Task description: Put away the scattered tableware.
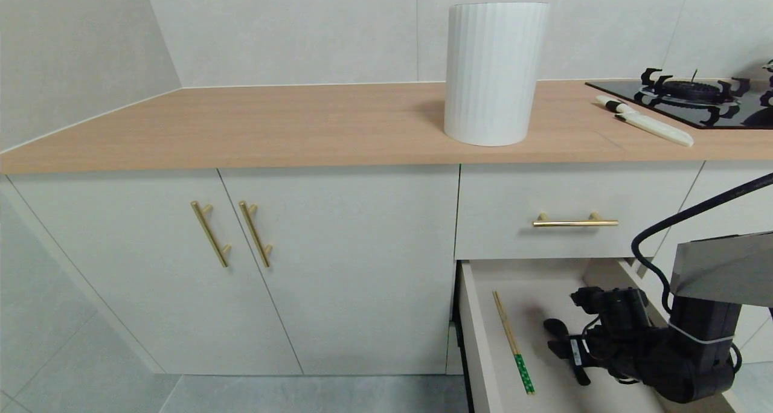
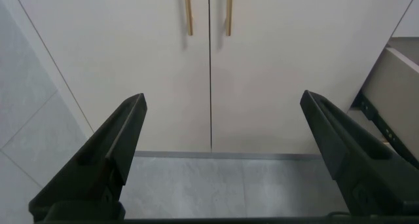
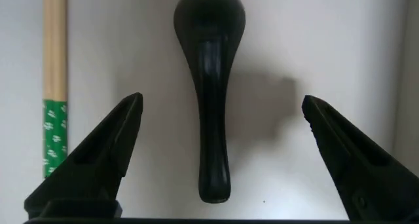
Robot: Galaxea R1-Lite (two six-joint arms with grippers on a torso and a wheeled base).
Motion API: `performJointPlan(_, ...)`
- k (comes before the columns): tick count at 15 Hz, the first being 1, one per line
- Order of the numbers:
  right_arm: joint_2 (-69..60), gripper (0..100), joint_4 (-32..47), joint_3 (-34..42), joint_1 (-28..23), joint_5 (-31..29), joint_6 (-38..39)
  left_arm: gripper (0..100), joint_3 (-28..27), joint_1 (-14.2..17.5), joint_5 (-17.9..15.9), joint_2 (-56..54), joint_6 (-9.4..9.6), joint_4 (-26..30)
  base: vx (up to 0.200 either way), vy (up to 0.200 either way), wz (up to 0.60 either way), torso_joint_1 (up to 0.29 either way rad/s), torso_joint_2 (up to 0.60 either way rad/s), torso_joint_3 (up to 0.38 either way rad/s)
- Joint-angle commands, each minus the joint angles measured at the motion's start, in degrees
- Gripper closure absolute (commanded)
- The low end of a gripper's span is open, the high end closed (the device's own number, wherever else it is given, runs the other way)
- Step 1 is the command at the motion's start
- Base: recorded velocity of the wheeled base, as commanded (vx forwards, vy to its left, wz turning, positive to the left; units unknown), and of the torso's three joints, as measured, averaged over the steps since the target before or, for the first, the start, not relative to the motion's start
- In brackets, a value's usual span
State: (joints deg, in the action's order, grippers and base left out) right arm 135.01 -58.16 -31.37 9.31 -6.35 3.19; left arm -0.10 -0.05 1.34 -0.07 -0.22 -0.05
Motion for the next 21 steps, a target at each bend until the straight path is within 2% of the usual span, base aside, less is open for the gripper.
performJointPlan(1,-15.4,0,5.9,1.7,0.1,0.0,0.3,0,0.0,0.0,0.1,0.1,-0.04,0.0,0.0,0.0,0.0,0.0,0.0,0.0)
performJointPlan(2,-23.6,0,14.3,1.6,0.1,0.0,0.4,0,0.0,0.0,0.0,0.1,-0.04,0.0,0.0,0.0,0.0,0.0,0.0,0.0)
performJointPlan(3,-25.9,0,17.0,1.3,0.1,0.0,0.4,0,0.0,0.0,0.0,0.1,-0.04,0.0,0.0,0.0,0.0,0.0,0.0,0.0)
performJointPlan(4,-34.3,0,29.4,-0.6,0.1,0.0,0.7,0,0.0,0.0,0.1,0.1,-0.04,0.0,0.0,0.0,0.0,0.0,0.0,0.0)
performJointPlan(5,-38.3,0,36.5,-2.2,0.1,0.1,1.1,0,0.0,0.0,0.0,0.1,-0.04,0.0,0.0,0.0,0.0,0.0,0.0,0.0)
performJointPlan(7,-43.7,0,45.9,-4.5,0.4,0.4,3.1,0,0.0,0.0,0.0,0.1,-0.04,0.0,0.0,0.0,0.0,0.0,0.0,0.0)
performJointPlan(10,-47.5,0,49.5,-3.5,0.4,0.1,3.7,0,0.0,0.0,0.1,0.1,-0.04,0.0,0.0,0.0,0.0,0.0,0.0,0.0)
performJointPlan(12,-53.7,0,56.9,-3.4,0.4,0.2,5.2,0,0.0,0.0,0.0,0.1,-0.04,0.0,0.0,0.0,0.0,0.0,0.0,0.0)
performJointPlan(18,-69.3,0,71.2,-1.1,1.4,2.8,5.4,0,0.0,0.0,0.0,0.1,-0.04,0.0,0.0,0.0,0.0,0.0,0.0,0.0)
performJointPlan(21,-73.8,0,71.3,3.5,3.0,4.1,5.5,0,0.0,0.0,0.0,0.1,-0.04,0.0,0.0,0.0,0.0,0.0,0.0,0.0)
